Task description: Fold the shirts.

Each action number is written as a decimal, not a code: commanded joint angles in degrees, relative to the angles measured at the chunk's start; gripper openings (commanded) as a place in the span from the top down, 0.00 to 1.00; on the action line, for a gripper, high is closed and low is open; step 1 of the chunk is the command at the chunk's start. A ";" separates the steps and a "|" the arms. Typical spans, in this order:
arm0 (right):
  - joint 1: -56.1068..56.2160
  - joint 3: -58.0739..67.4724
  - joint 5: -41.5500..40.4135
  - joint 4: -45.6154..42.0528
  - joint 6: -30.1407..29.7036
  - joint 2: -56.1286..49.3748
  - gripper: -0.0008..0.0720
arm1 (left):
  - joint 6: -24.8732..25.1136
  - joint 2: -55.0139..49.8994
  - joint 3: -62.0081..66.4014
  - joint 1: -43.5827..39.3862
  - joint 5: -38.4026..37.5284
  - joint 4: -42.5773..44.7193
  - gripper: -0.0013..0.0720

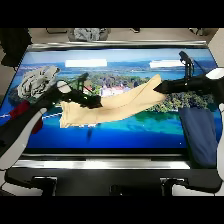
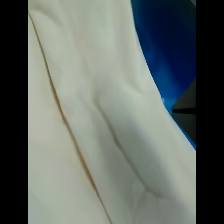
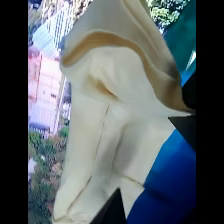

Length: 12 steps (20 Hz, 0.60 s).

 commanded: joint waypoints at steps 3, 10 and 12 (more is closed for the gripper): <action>5.86 0.02 2.73 -3.80 6.23 13.20 0.93 | -0.90 -8.94 0.07 -7.98 10.14 -17.31 0.94; 6.29 0.02 2.12 -5.99 10.27 19.10 0.92 | 6.32 -14.19 0.07 -14.71 19.26 -38.58 0.95; 6.32 0.02 0.07 -5.31 10.29 17.62 0.93 | 6.73 -12.24 0.07 -13.57 19.32 -35.43 0.95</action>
